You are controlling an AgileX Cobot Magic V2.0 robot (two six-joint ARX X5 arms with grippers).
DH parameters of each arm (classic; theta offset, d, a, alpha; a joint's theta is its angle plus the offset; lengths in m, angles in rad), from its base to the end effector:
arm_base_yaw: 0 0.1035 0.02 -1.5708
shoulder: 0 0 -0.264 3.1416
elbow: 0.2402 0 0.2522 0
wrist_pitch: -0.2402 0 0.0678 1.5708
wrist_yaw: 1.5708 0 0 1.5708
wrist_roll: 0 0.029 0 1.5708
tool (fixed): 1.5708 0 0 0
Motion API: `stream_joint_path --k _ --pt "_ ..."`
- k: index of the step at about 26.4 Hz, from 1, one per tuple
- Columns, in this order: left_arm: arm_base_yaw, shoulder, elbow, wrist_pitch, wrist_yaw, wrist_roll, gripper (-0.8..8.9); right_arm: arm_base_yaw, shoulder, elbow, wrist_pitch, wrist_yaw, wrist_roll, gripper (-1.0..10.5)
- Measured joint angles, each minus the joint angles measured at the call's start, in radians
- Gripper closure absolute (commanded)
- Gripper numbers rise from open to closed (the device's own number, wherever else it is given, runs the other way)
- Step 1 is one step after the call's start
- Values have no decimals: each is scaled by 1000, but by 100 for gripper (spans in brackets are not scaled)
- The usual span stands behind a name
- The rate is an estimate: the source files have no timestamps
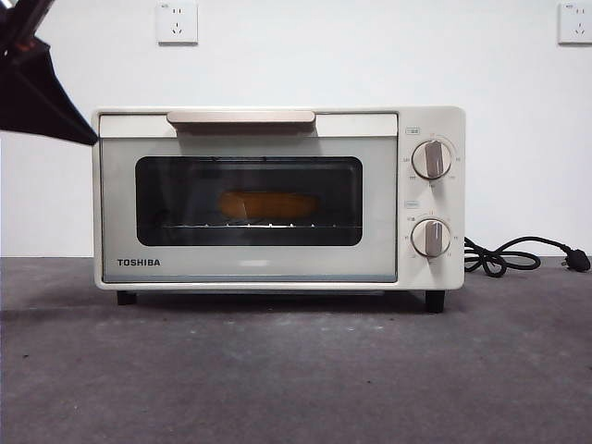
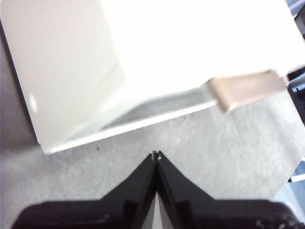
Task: Take the corn from the table,put the corn in the oven
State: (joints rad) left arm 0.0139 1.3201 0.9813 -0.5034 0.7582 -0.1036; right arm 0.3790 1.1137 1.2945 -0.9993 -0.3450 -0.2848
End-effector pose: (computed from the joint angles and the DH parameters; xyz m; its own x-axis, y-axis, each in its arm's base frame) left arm 0.2649 -0.0163 0.2681 0.4929 -0.6808 -0.5417 0.3681 0.7274 -0.5791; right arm 0.1809 0.0826 0.3740 0.4723 0.5521 -0.6871 -0.7308 0.6811 0.0450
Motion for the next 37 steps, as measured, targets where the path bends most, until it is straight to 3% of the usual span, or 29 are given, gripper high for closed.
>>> stream_joint_path --k 14,34,37 --pt "0 -9 77 -35 0 -6 818 0 0 0 1 117 0 946" --pt "0 -9 77 -33 -1 -6 818 0 0 0 1 121 0 946" --pt "2 -27 77 -34 -37 -6 818 0 0 0 1 121 -1 946"
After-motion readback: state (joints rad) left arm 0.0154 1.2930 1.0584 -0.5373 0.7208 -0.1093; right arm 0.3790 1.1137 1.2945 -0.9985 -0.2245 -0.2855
